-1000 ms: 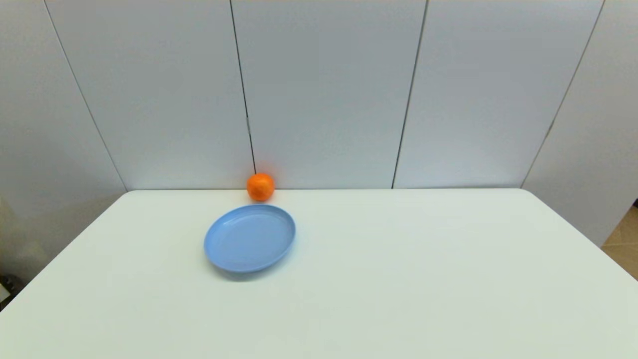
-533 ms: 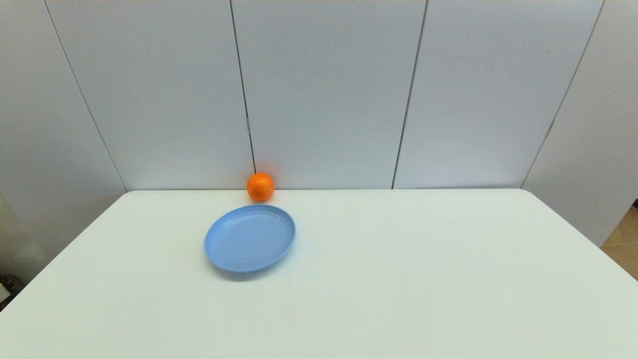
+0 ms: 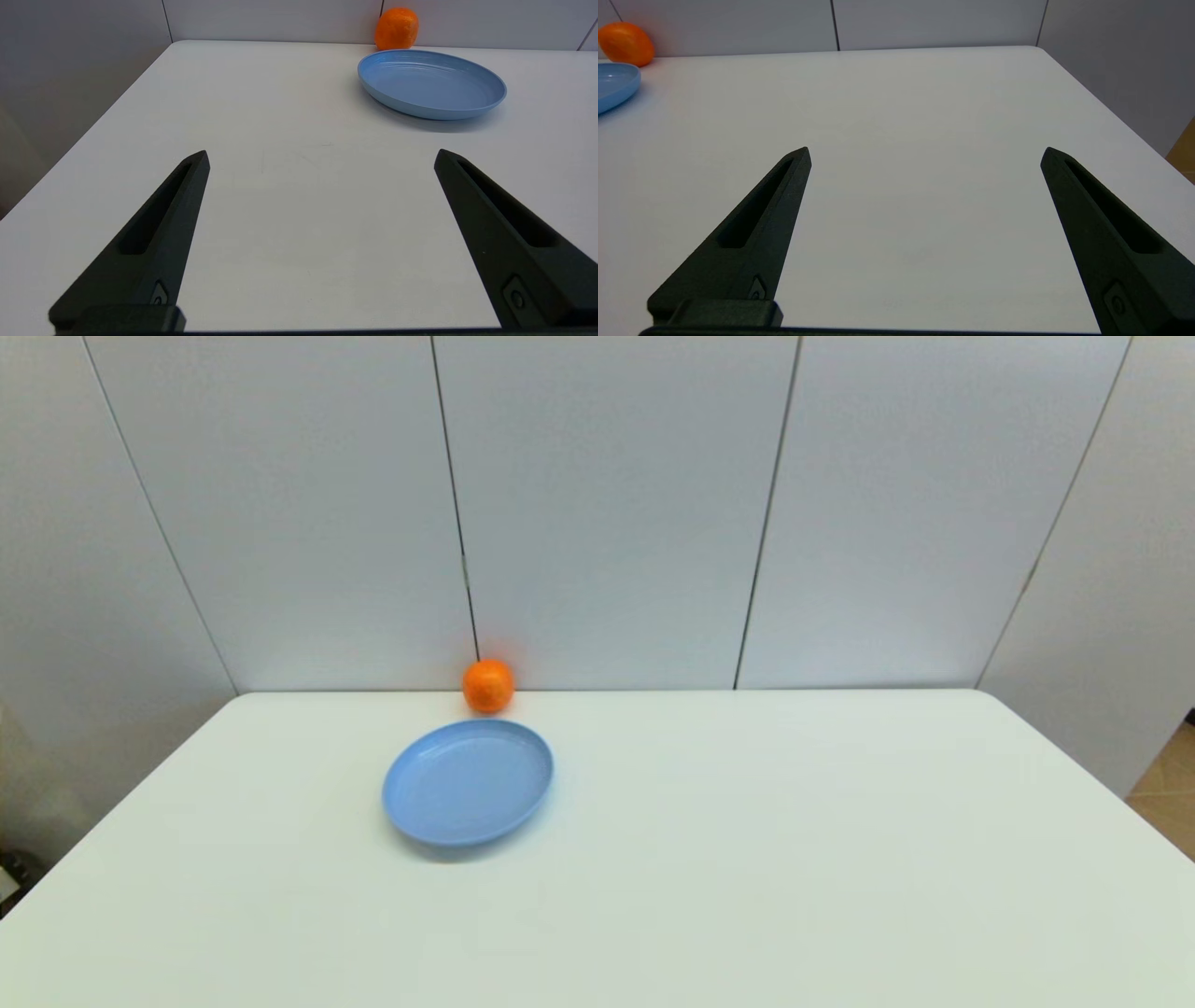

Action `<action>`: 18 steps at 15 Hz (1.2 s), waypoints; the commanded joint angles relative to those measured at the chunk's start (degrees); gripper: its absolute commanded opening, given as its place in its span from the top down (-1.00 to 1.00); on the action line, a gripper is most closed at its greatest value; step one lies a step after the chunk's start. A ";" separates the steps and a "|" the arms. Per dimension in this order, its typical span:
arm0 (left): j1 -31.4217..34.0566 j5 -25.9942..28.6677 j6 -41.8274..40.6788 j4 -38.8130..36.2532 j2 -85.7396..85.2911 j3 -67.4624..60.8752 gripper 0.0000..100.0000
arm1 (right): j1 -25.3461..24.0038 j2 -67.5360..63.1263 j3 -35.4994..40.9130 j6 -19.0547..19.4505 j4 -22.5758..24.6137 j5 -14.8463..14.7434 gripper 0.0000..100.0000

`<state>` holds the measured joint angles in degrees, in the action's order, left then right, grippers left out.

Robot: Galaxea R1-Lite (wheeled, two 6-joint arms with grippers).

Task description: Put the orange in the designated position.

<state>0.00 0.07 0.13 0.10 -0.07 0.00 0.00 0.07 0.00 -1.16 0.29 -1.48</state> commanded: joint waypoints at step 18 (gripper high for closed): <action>0.00 0.01 0.04 -0.01 0.07 -0.09 -1.00 | 0.00 0.01 0.00 -0.60 0.06 -0.28 -1.00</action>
<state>0.00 0.10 0.11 0.10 -0.07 0.00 0.00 0.07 0.00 -1.76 0.33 -1.76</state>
